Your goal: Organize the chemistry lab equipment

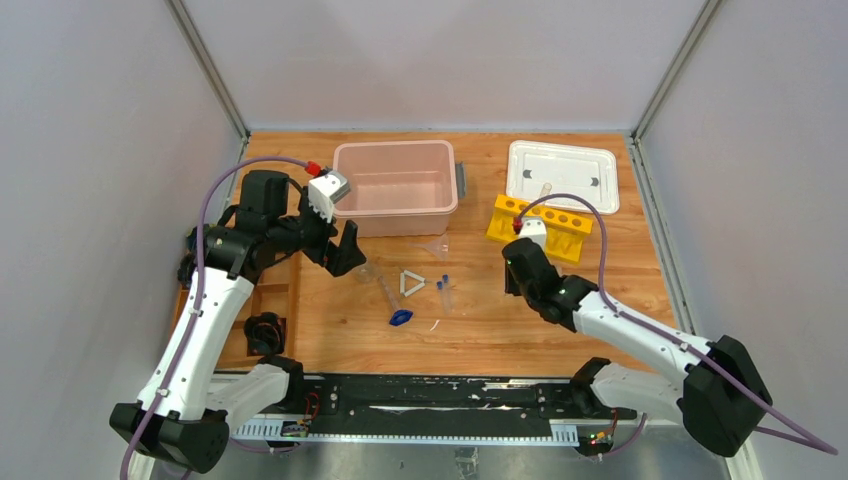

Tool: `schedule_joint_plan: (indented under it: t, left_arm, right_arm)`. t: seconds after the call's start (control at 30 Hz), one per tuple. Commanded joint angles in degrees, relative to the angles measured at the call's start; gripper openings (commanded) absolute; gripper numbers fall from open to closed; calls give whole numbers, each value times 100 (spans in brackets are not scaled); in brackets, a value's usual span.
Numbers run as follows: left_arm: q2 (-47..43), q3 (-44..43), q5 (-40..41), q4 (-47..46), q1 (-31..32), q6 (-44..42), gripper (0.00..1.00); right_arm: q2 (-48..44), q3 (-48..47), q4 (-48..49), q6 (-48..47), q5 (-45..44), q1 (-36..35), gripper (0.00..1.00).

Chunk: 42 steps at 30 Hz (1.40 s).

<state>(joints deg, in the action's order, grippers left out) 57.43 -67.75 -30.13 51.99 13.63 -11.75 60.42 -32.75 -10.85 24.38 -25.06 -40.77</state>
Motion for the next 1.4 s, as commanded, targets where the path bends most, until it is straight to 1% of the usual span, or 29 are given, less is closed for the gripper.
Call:
schedule_joint_plan:
  t: [0.0,0.23,0.33,0.43,0.53,0.7,0.77,0.9,1.0,1.23,1.37]
  left_arm:
    - [-73,-161,67,-31,4,16,100]
    - [-94,-166,-18,-31,3,-25,100]
    - [-25,-193,21,-31,5,-3,100]
    - [9,-195,75,-31,2,21,100]
    - [14,-167,145,-31,5,39,100]
    - [55,-115,339,-22,7,52,100]
    - [65,-115,369,-15,8,67,100]
    - [32,-60,299,-22,7,58,100]
    - [32,-43,327,-21,6,35,100]
    - [-7,-36,370,-22,7,38,100]
    - [41,-39,512,-22,8,67,100]
  right_arm:
    - [184,-545,-311,-92,-25,120,34]
    - [-15,-1540,-1130,-305,255,141,36]
    - [100,-2128,-1653,-224,347,119,36]
    - [291,-2442,-1726,-144,691,-11,35]
    - [824,-2691,-1675,14,1248,-168,34]
    - [2239,-3229,-1960,358,1883,-299,35]
    - [2630,-3297,-1843,405,1973,-410,35]
    - [3104,-3300,-1424,493,2073,-702,35]
    - [3395,-3350,-1315,561,1973,-826,35]
    - [3910,-3325,-1175,595,1733,-850,29]
    - [4141,-3326,-1126,556,1705,-846,29]
